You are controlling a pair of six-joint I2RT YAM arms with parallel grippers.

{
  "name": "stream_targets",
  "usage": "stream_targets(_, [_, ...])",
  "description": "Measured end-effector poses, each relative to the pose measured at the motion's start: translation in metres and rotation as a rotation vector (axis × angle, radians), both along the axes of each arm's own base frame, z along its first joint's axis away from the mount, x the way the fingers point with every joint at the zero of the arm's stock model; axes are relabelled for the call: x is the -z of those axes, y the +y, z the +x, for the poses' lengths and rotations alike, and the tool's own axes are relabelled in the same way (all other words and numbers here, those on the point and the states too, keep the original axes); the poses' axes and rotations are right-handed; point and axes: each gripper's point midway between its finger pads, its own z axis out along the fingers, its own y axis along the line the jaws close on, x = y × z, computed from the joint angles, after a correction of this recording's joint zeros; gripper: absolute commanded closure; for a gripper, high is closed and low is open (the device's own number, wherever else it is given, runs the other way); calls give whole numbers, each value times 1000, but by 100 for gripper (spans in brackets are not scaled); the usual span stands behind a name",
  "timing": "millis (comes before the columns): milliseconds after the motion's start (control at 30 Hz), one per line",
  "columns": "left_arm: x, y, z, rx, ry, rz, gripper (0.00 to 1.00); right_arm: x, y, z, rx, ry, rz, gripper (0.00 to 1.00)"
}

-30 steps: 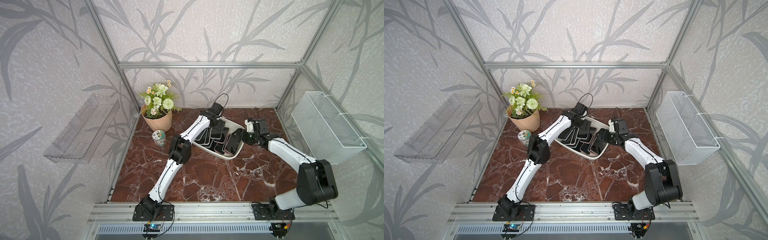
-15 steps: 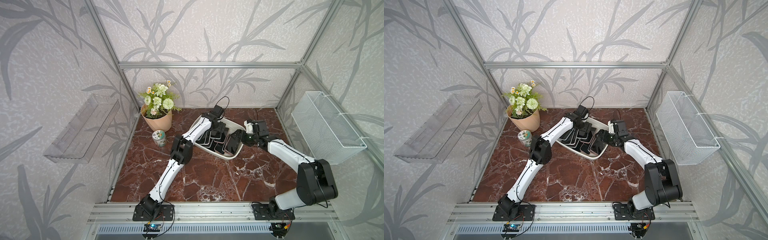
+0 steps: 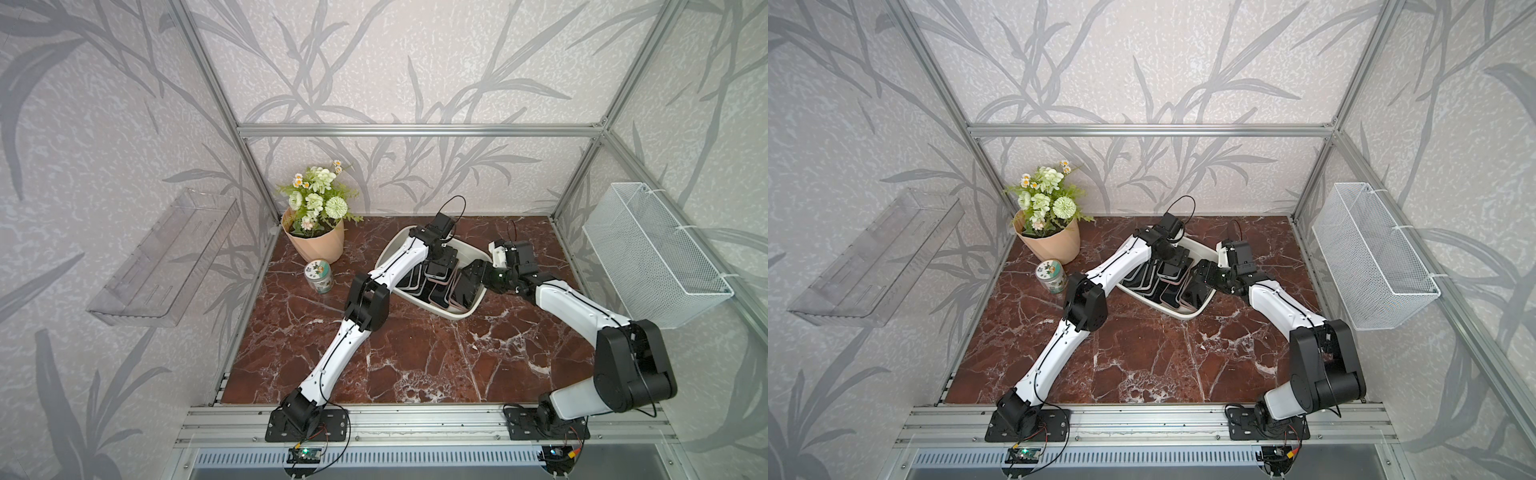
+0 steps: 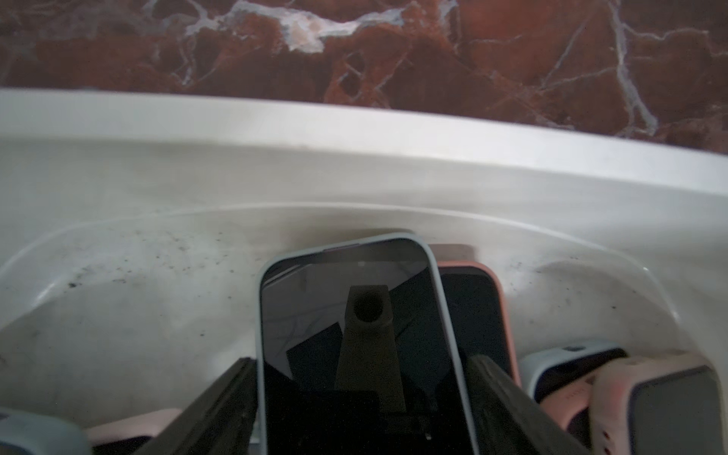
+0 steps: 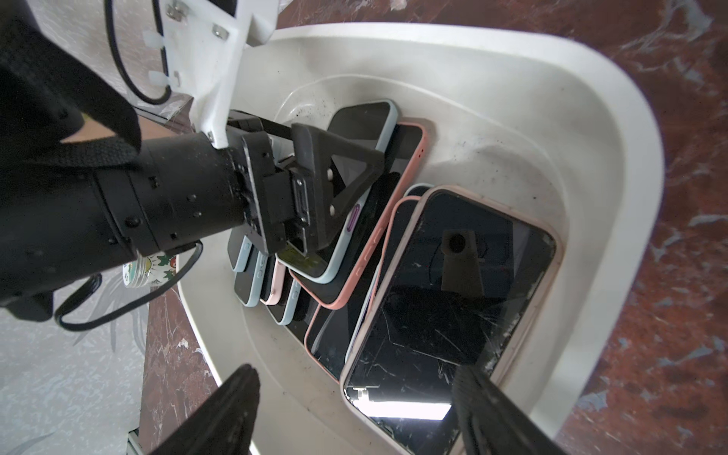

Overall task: Take the phone out of the storage box
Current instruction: Pick up the phone from the storage box.

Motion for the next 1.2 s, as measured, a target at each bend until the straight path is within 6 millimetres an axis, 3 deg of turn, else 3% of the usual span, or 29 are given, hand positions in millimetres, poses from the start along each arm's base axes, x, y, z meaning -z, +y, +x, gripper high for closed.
stream_targets(133, [-3, -16, -15, 36, -6, 1, 18, 0, -1, -2, 4, -2, 3, 18])
stream_targets(500, [1, -13, -35, 60, 39, 38, 12, -13, -4, -5, 19, -37, 5, 18])
stream_targets(600, [1, -12, -35, 58, 39, 41, 16, -15, -4, -6, 21, -42, 5, 18])
stream_targets(833, [0, -11, -37, 62, 36, 54, 37, -15, -5, -5, 26, -41, 5, 18])
stream_targets(1200, [-8, 3, -48, 45, 94, 56, 39, -26, -5, -8, 28, -65, 13, 18])
